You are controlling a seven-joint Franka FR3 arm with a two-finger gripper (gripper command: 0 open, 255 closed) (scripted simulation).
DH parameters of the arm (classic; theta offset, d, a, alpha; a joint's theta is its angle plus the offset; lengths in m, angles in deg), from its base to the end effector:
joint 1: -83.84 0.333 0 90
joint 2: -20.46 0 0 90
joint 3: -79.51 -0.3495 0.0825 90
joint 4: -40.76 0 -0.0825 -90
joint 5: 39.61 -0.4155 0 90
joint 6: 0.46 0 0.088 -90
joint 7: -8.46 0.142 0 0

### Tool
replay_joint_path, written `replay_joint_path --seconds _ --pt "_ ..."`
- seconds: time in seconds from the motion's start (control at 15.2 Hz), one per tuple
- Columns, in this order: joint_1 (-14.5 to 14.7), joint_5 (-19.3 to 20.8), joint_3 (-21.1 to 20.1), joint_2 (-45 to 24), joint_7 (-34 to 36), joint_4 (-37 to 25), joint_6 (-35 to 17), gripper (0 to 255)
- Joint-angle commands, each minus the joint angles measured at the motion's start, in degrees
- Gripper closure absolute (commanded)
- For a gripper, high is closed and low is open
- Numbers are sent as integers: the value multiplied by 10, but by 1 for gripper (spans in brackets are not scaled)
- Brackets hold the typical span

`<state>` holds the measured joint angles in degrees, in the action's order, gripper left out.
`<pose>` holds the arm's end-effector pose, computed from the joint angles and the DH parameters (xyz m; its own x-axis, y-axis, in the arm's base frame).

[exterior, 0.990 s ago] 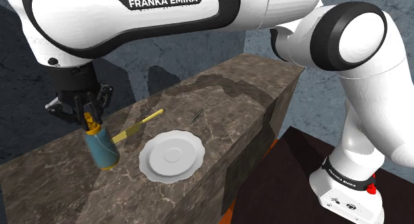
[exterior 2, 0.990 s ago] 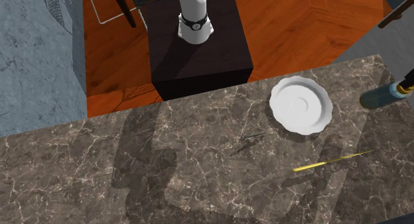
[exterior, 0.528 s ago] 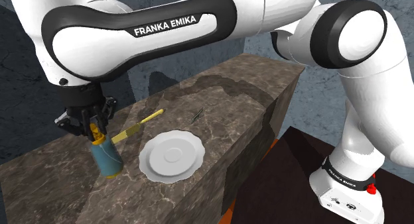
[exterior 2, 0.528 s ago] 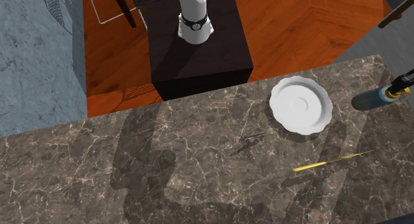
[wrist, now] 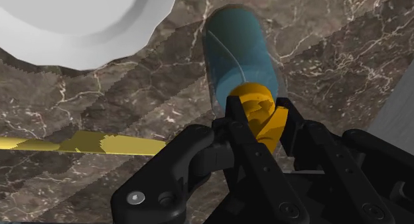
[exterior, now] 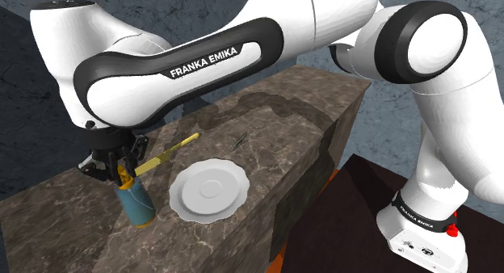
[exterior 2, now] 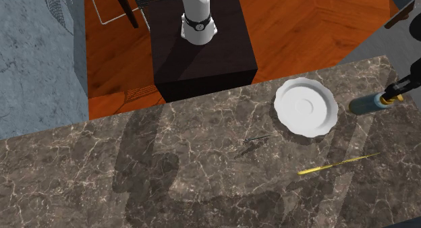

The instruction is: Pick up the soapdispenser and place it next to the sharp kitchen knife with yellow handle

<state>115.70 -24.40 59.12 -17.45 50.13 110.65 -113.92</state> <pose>0.5638 0.5709 0.3981 0.9748 0.1828 0.1279 0.1916 -0.9796 -0.0606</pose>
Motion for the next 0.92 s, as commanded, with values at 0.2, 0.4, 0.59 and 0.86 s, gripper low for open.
replay_joint_path --seconds 0.2,0.4,0.59,0.86 --pt "-2 0 0 -1 0 6 -8 255" --pt "-2 0 0 -1 0 6 -8 255" --pt "-2 0 0 -1 0 6 -8 0" --pt "-2 -2 -1 6 -2 -1 6 0"
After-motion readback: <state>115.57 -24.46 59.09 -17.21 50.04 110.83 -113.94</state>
